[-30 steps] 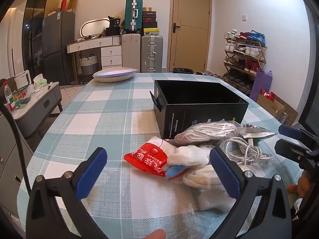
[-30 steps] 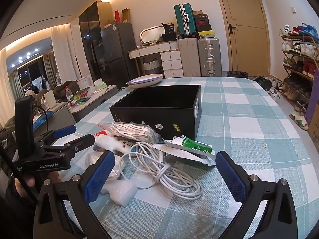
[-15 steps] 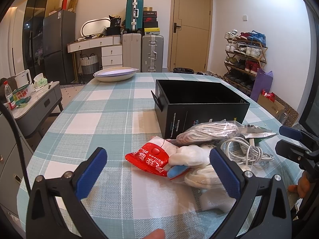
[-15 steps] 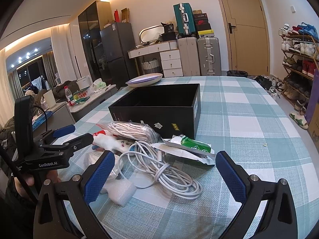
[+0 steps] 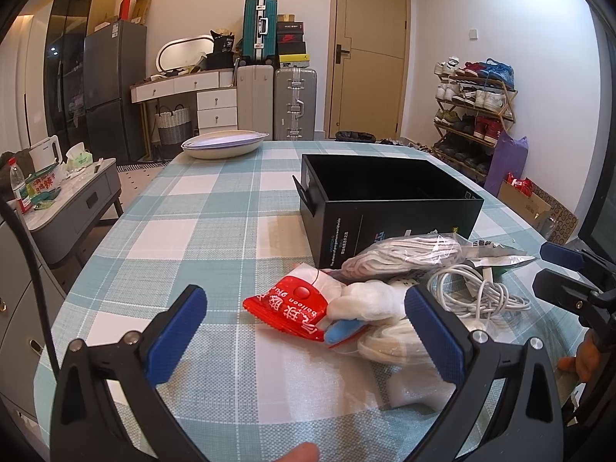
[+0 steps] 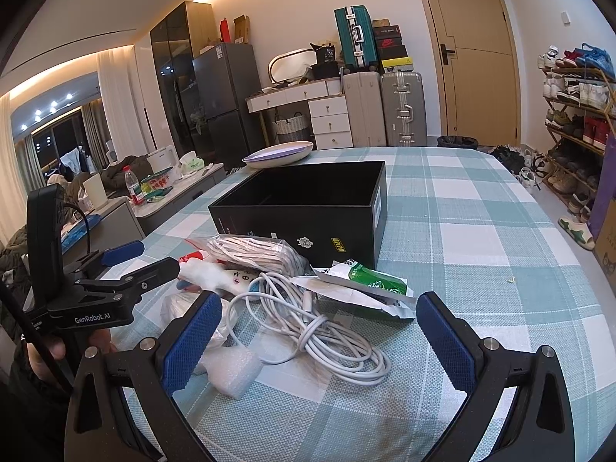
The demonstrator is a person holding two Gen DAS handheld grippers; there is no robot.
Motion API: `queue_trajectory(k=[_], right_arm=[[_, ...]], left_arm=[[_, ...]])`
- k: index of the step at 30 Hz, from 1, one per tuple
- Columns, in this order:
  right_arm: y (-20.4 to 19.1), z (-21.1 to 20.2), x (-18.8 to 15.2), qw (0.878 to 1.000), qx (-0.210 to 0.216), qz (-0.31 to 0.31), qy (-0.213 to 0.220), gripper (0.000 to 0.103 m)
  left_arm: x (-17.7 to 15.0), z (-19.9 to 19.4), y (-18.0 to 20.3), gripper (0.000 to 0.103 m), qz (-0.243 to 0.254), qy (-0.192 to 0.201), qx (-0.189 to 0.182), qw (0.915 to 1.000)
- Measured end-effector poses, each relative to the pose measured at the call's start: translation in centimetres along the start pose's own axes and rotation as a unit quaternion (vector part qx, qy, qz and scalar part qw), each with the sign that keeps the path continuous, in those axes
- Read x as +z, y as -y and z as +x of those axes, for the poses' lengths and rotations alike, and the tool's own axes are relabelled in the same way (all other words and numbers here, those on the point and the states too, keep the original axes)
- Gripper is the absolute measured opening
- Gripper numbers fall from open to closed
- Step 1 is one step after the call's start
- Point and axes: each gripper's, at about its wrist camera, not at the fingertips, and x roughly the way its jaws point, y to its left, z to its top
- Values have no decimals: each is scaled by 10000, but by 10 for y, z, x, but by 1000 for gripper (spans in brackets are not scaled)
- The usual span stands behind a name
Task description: Organize soft objects
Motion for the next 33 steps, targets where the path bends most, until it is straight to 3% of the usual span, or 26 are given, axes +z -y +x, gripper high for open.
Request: queue_trajectory(k=[33], right_arm=[[4,-8,15,9998,55,38,167,103]], left_arm=[[9,-3,-12,103,-46,134,115,9998]])
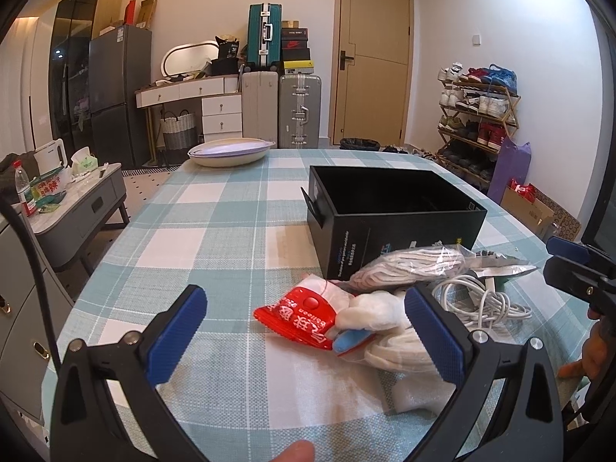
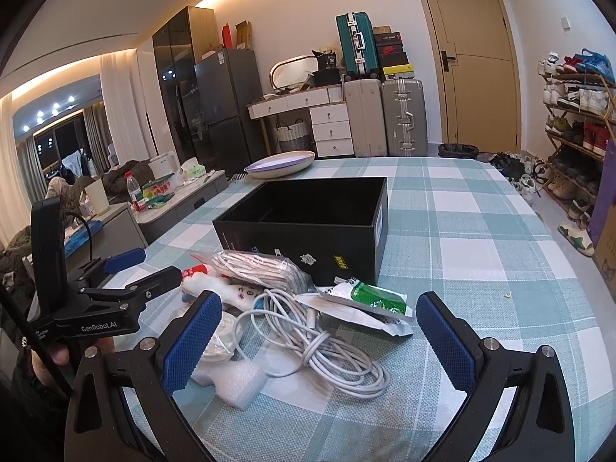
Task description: Organize soft objects
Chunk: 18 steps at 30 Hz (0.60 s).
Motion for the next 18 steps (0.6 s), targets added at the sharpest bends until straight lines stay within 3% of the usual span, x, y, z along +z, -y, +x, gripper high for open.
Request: queue_trajectory(k=[7,18], right_arm=[[2,-5,13,10000,-53,-25,23,103],[17,28,12,9965,-380,249,-708,103]], left_arm=[[5,-1,-9,103,-48,-55,170,9998],[3,11,-13,103,66,-434,63,9990]])
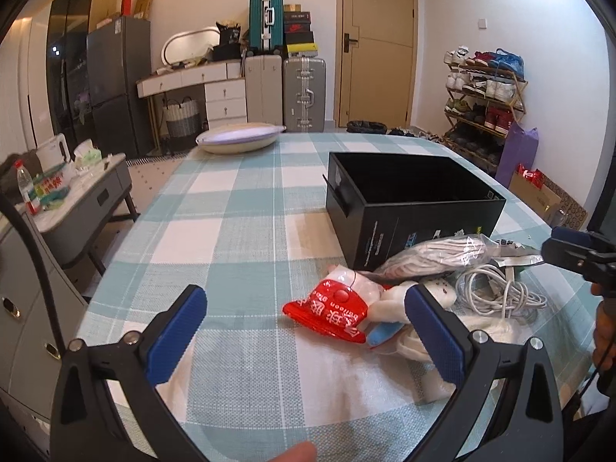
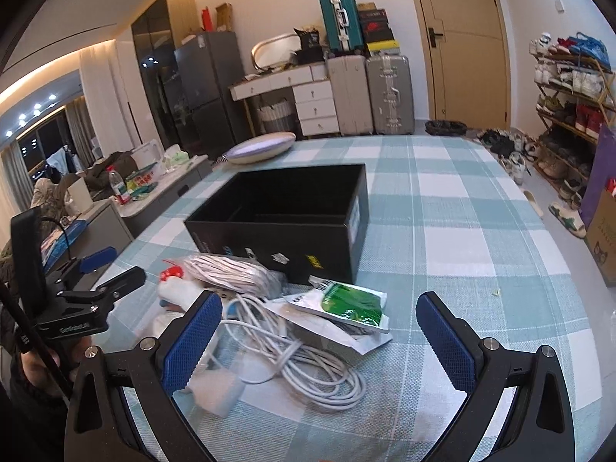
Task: Organize soft objects
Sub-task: 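Lower the right gripper onto the green-labelled packet and close it, then close the left gripper on the red bag while the right gripper holds the green packet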
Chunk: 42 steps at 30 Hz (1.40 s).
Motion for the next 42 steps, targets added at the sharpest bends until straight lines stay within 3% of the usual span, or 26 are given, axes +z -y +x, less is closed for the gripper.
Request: queue_trajectory(k=[10,12,19,21,22,28,42], right_arm=[[17,27,4,9981,-174,393,-446,102],[20,34,6,9971,-148,492,-568,94],[24,50,8,9946,-13,681,-777,84],[23,51,8,9941,57,687,-831,70],[24,51,7,9936,93,720,-871,69],[27,39,0,9946,147,772,-679,64],[13,-5,-8,9974,487,538,52,64]], left_arm=[[3,12,1,103,65,-173,15,9998],[3,14,0,103,78,-214,18,9997],[-1,18,1,103,86,-262,1,9996],[-1,17,1,103,83,-259,-4,9996],[-1,17,1,103,89,-256,1,9996],[-1,15,2,103,119,-241,8,9996],[-2,12,3,103,364,-387,23,9986]])
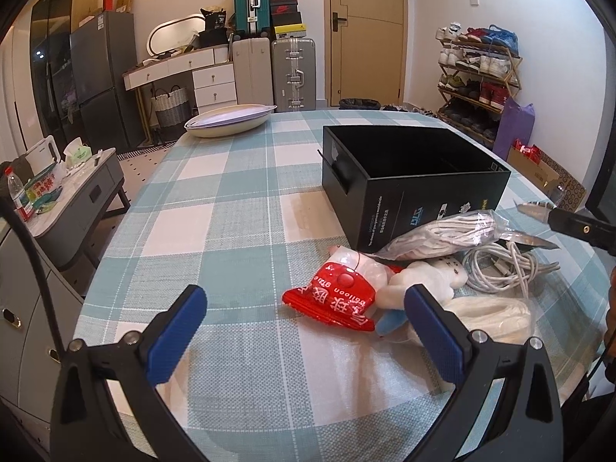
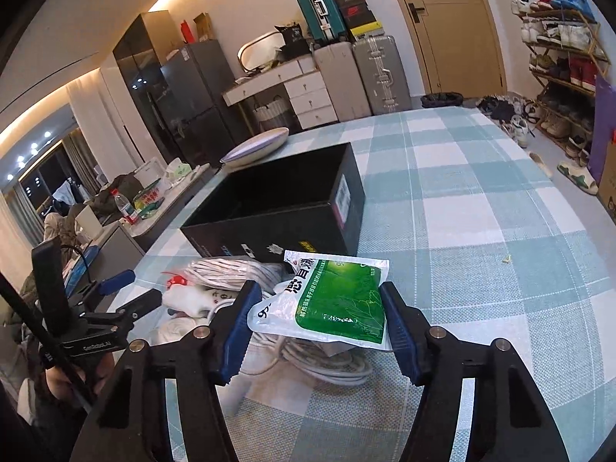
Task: Organize soft objects
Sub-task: 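Close the left gripper on the red bag while the right gripper holds the green packet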
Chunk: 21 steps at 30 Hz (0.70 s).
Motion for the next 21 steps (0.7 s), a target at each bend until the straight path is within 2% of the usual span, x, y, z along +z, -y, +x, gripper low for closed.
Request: queue_trajectory(k=[5,10,15,21], right_arm=[[-4,-2,1,9999,72,-76,40,64],[-7,-2,1,9998,106,-137,42,64],[-8,-3,1,9998,96,-188,32,64],[-10,-3,2,9996,103,-246,26,64]], left_arm=[[0,4,-6,103,78,-129,146,9998],[0,12,-5,103,236,-332,-66,9991],[2,22,8,103,577,-510,-90,9970],[6,31,9,100,573,-649,-258,9959]])
